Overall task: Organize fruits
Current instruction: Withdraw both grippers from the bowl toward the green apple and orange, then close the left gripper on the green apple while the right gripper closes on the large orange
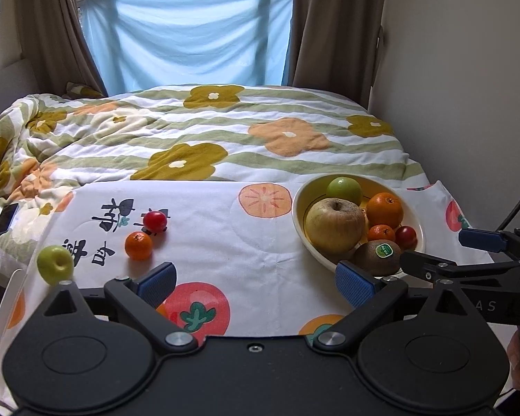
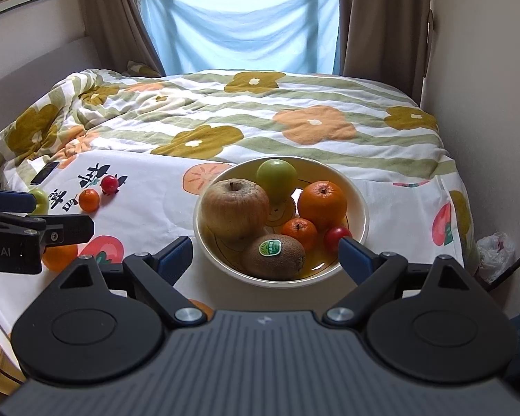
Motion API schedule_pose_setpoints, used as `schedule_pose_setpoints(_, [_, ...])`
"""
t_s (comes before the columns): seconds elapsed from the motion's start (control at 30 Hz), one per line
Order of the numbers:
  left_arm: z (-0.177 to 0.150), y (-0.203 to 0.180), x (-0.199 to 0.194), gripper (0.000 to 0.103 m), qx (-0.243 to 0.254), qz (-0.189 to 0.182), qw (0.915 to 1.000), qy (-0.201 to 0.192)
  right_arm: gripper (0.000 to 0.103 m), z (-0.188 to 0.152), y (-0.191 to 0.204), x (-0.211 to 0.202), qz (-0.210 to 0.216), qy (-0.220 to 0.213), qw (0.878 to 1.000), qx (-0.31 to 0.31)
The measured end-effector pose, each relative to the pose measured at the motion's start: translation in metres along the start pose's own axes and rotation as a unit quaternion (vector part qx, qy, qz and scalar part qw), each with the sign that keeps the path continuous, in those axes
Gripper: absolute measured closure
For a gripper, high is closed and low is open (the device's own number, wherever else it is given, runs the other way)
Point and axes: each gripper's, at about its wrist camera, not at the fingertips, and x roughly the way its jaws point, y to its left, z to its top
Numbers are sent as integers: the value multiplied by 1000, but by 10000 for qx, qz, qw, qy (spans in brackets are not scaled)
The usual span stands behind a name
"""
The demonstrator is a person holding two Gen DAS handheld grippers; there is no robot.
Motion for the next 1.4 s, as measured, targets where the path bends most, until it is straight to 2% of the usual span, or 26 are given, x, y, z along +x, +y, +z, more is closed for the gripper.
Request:
schedule_pose_setpoints(0.3, [-13,36,-39,3,-335,505,9980,-171,0,8,31,-15,432,-27,9991,-35])
schedule_pose_setpoints(0.73, [-25,114,-50,3,-502,680,9963,-119,0,8,116,-10,689,125,9975,-129])
schedule_pose_setpoints(1.03, [-28,174,-26,3,-416,676,9968,41,0,2,173,16,649,324,9973,79])
schedule_pose_setpoints(1.4, [-29,220,25,3,-101,584,9979,254,0,-9,223,61,482,553,9966,366])
